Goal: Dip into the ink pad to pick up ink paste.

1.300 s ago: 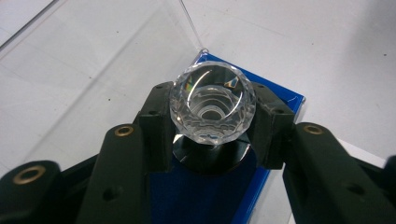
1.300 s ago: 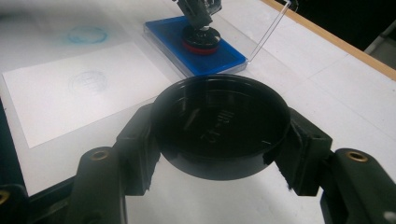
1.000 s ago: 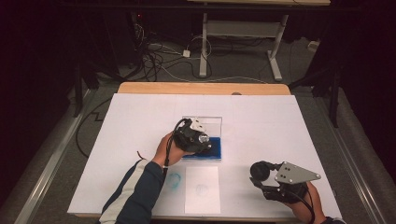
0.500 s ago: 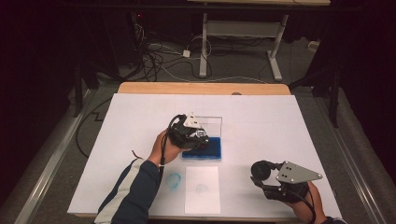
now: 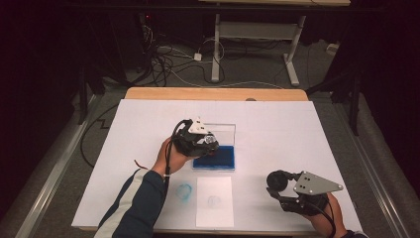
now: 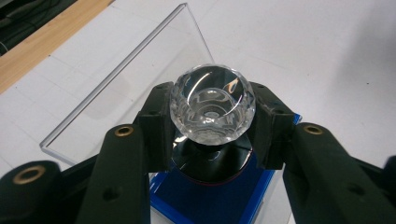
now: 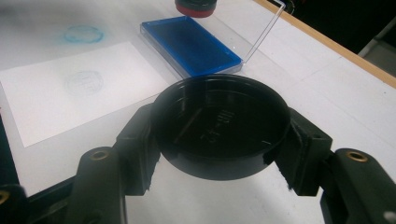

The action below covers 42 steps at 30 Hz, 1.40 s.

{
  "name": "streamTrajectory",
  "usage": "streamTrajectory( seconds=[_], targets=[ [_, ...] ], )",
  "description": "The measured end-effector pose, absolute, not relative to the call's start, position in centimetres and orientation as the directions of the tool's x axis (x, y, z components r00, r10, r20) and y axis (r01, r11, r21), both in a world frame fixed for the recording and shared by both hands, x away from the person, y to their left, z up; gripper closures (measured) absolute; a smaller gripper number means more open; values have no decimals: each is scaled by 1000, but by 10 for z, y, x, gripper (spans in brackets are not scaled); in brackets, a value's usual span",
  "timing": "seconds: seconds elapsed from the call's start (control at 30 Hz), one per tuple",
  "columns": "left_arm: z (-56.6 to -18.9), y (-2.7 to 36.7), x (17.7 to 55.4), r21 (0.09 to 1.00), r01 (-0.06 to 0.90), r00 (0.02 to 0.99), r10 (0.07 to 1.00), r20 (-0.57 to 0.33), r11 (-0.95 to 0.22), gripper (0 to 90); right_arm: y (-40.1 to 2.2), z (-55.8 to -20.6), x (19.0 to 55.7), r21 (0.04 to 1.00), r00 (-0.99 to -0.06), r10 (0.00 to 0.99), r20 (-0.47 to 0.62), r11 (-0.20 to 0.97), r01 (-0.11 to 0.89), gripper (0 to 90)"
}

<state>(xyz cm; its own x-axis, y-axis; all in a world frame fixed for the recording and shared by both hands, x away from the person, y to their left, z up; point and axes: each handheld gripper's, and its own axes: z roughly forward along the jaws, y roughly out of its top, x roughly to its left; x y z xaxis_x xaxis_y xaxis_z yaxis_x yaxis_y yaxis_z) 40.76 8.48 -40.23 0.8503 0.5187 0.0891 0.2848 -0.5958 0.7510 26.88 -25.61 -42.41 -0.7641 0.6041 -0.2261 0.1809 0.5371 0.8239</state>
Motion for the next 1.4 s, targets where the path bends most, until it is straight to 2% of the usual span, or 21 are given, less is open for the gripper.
streamTrajectory(
  seconds=[0.4, 0.73, 1.4],
  targets=[
    [-392, 98, 400, 786, 264, 853, 516, 81, -559, 542, -255, -425, 274, 830, -770, 603, -208, 526, 187, 385],
    [-382, 106, 388, 804, 232, 848, 519, 108, -547, 542, -254, -426, 274, 827, -775, 594, -215, 533, 180, 385],
    [-383, 115, 373, 823, 210, 852, 512, 111, -528, 542, -253, -426, 274, 826, -780, 587, -216, 535, 174, 385]
  ],
)
